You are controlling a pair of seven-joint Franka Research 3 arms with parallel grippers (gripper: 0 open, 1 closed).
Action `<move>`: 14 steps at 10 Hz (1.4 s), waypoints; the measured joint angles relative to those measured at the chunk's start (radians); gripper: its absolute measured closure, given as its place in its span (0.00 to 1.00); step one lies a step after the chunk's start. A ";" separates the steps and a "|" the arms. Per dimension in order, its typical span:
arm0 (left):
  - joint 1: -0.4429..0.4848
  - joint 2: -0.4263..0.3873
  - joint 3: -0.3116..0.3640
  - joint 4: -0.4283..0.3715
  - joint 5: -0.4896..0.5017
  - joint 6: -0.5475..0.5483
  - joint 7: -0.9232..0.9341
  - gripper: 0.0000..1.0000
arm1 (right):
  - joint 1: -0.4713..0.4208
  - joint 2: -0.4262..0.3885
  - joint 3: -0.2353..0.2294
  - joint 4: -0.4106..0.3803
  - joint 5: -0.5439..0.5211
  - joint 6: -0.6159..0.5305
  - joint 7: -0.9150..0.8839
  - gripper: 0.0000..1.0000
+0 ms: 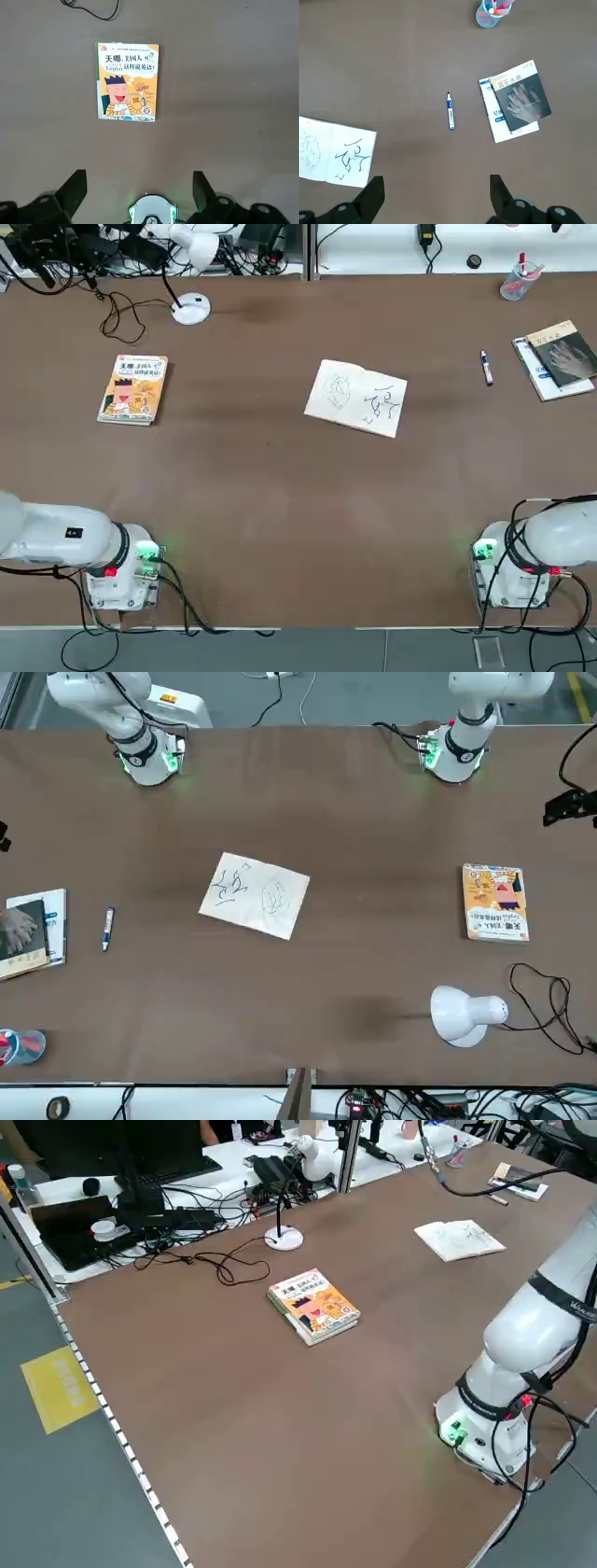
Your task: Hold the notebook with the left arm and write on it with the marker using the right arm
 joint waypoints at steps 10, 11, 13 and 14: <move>-0.002 0.000 -0.005 0.000 0.000 0.000 0.000 0.00 | -0.019 -0.005 0.020 -0.051 0.002 0.049 0.030 0.00; -0.002 0.000 -0.005 0.000 0.000 0.000 0.000 0.00 | -0.019 -0.010 0.021 -0.066 0.003 0.072 0.030 0.00; -0.003 0.000 -0.006 0.000 0.000 0.000 0.000 0.00 | -0.019 -0.022 0.021 -0.103 0.003 0.104 0.031 0.00; -0.003 0.000 -0.006 0.000 0.000 0.000 0.000 0.00 | -0.019 -0.025 0.022 -0.114 0.003 0.114 0.032 0.00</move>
